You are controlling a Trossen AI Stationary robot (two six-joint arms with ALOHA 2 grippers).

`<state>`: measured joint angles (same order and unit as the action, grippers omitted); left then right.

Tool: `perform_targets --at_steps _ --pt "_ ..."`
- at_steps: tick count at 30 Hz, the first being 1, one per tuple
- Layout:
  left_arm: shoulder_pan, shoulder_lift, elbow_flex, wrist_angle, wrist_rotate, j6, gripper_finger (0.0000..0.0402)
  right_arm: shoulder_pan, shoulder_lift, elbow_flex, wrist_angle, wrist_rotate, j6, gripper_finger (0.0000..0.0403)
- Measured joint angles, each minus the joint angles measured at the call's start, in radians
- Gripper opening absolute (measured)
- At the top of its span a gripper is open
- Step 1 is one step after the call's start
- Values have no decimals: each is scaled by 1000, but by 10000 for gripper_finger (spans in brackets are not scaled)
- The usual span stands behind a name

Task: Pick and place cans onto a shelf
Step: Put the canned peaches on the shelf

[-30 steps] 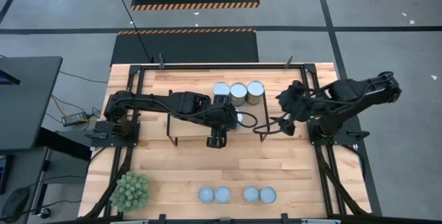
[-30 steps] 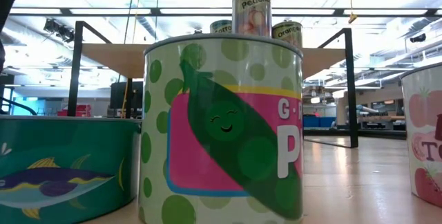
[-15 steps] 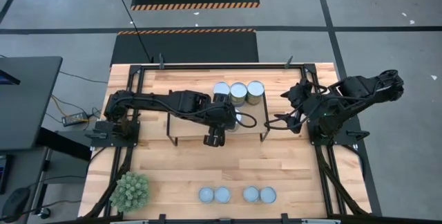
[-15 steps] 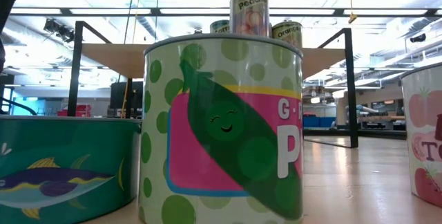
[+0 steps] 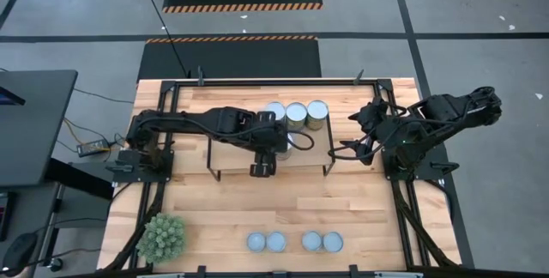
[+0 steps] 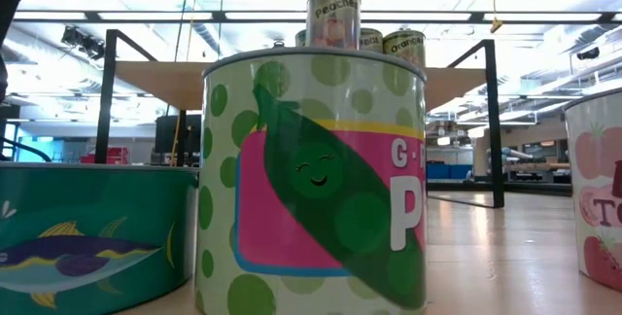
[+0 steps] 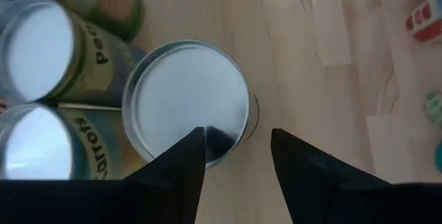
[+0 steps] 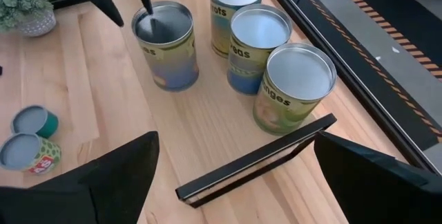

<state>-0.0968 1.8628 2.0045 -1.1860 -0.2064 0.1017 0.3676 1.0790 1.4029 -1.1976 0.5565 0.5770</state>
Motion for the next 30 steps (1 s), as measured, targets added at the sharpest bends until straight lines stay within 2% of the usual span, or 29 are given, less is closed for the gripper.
perform_targets --at_steps 6,12,18,22,25,30 --pt "9 -24 0 82 0 -117 178 0 0 0 10 9 0 393" --pt "8 0 2 217 5 -173 200 0 0 0 48 30 -2 393" --pt "4 41 0 306 -4 -188 195 0 1 0 61 30 2 393" --pt "1 67 0 273 -33 -142 190 0 1 0 66 30 4 393" --pt "-8 71 0 228 -102 -85 186 0 1 0 80 30 4 393" --pt "-14 70 4 158 -132 -35 183 0 1 0 91 28 7 393"
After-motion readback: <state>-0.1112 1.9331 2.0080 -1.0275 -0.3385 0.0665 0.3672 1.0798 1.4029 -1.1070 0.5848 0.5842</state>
